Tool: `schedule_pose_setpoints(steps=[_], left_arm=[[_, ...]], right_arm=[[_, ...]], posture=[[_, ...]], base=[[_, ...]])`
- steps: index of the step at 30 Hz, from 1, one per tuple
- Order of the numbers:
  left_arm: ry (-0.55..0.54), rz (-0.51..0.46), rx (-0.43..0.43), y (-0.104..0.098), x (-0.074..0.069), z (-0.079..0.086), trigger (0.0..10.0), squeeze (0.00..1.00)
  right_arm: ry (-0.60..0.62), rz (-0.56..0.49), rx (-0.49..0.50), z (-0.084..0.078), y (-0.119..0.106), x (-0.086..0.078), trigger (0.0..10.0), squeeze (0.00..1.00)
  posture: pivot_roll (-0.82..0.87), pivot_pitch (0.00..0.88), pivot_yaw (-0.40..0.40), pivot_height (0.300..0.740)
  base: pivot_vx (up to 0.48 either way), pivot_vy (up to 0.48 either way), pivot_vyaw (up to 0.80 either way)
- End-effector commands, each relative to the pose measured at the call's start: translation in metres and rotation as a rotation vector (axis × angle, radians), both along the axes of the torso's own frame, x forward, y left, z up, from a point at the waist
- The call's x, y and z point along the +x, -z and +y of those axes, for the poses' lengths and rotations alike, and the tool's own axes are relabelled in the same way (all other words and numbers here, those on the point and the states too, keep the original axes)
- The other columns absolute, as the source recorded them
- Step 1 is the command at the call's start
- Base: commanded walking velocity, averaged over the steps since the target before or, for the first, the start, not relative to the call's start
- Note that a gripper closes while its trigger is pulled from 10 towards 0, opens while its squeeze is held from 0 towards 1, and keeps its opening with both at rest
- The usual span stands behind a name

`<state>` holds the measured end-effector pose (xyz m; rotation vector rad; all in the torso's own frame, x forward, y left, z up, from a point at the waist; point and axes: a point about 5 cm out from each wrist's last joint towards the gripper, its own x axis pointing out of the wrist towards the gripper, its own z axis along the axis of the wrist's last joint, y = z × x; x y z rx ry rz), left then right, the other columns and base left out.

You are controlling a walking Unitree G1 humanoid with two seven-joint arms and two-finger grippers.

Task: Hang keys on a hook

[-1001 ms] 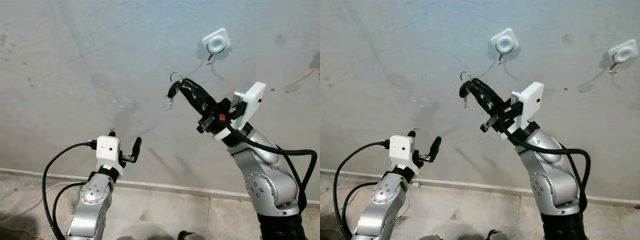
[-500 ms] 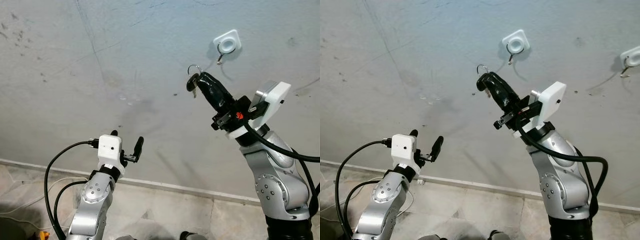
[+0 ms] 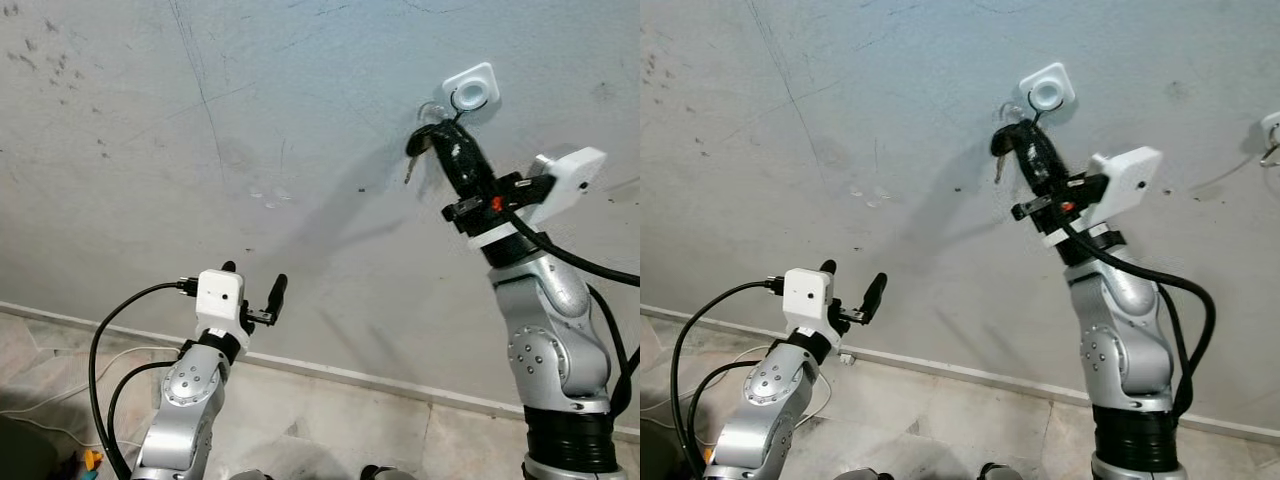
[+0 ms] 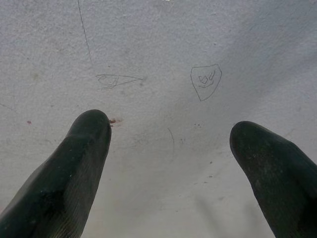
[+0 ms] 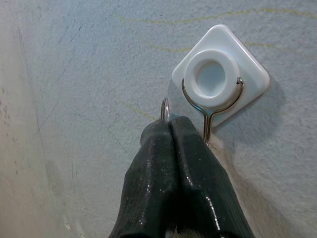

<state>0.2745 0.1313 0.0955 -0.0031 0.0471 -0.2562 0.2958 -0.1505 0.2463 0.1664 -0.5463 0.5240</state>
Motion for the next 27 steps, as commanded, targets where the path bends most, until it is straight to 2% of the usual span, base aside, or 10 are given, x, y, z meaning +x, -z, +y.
schedule_pose_setpoints(steps=[1,11,13,14,19,23,27], left_arm=[[0.006,0.007,0.009,0.002,-0.001,0.002,10.0,0.0],[-0.007,0.017,0.0,0.002,0.001,0.002,10.0,0.0],[-0.029,0.013,0.001,0.001,0.003,0.004,10.0,0.0],[-0.036,0.008,0.004,0.0,0.004,0.004,10.0,0.0],[-0.03,0.001,-0.001,-0.002,0.004,0.003,10.0,0.0],[-0.029,0.004,-0.006,-0.001,0.003,0.002,10.0,0.0],[-0.018,0.029,-0.017,0.003,0.002,0.001,10.0,0.0]], right_arm=[[0.031,0.002,0.013,-0.006,-0.002,0.002,10.0,0.0],[0.015,-0.001,-0.028,0.001,0.002,0.001,10.0,0.0],[-0.04,0.001,-0.077,0.01,0.006,-0.003,10.0,0.0],[-0.106,0.014,-0.112,0.02,0.011,-0.007,10.0,0.0],[-0.189,0.04,-0.148,0.033,0.022,-0.017,10.0,0.0],[-0.197,0.049,-0.156,0.036,0.026,-0.02,10.0,0.0],[-0.182,0.097,-0.193,0.036,0.039,-0.021,10.0,0.0]], posture=[[-0.04,0.158,0.062,0.74],[-0.04,0.156,0.06,0.74],[-0.04,0.155,0.059,0.74],[-0.04,0.156,0.058,0.74],[-0.04,0.157,0.056,0.74],[-0.05,0.159,0.054,0.74],[-0.05,0.159,0.052,0.74]], base=[[0.0,0.0,0.0],[0.0,0.0,0.0],[0.0,0.0,0.0],[0.0,0.0,0.0],[0.0,0.0,0.0],[0.0,0.0,0.0],[0.0,0.0,0.0]])
